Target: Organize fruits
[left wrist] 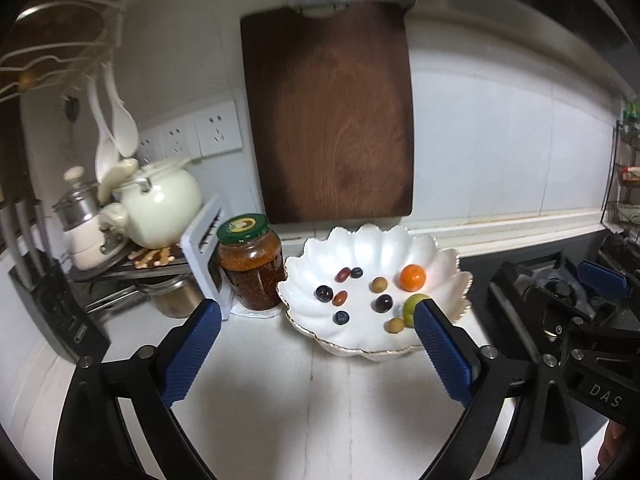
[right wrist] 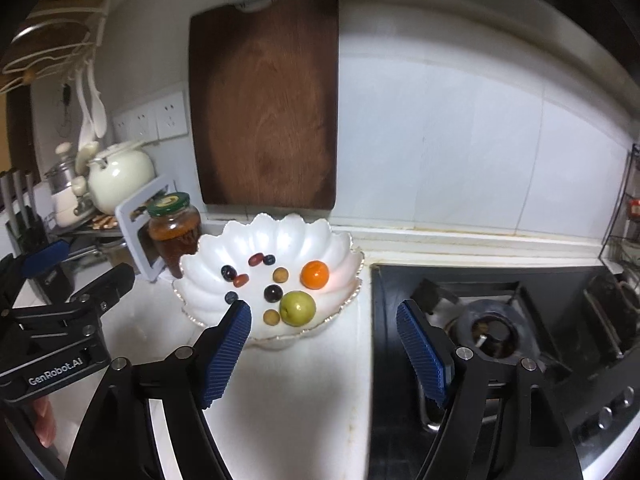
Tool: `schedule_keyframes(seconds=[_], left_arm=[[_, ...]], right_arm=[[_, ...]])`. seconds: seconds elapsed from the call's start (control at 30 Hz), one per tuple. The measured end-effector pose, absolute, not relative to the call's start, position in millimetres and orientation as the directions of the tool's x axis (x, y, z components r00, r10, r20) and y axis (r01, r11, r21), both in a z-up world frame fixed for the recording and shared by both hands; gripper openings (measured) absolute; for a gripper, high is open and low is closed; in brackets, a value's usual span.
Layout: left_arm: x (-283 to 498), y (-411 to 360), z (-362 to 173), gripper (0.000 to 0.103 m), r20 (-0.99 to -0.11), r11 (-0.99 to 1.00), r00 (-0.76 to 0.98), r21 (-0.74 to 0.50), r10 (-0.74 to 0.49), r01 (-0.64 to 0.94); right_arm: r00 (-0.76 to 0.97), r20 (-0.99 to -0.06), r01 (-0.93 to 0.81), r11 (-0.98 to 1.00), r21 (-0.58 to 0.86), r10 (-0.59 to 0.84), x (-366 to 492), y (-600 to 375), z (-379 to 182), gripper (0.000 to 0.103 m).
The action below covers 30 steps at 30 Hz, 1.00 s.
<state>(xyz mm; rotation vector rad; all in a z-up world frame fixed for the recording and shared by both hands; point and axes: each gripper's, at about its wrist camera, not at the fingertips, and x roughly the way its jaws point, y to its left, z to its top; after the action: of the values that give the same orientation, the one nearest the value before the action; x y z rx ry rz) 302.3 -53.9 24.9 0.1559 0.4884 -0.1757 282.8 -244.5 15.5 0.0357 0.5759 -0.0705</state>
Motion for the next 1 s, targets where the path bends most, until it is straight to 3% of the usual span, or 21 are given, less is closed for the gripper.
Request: schedule_keyframes(seconds=[0.4,1.0], left_arm=[[197.7,-45.8,41.1,0.102,-0.422,0.977,0.894,0.069,-0.153,0.200],[89.0,-26.0,46.9,0.103,-0.396,0.971,0.898,0.056,-0.190,0.231]], right_arm=[[0.877,-0.478,0.065,0.998,0.020,-0.047,182.5,-246.0,40.0,0.080],[0.891,-0.449,0.091,0.995,0.032,-0.067,66.2,-235.3,40.8,0.080]])
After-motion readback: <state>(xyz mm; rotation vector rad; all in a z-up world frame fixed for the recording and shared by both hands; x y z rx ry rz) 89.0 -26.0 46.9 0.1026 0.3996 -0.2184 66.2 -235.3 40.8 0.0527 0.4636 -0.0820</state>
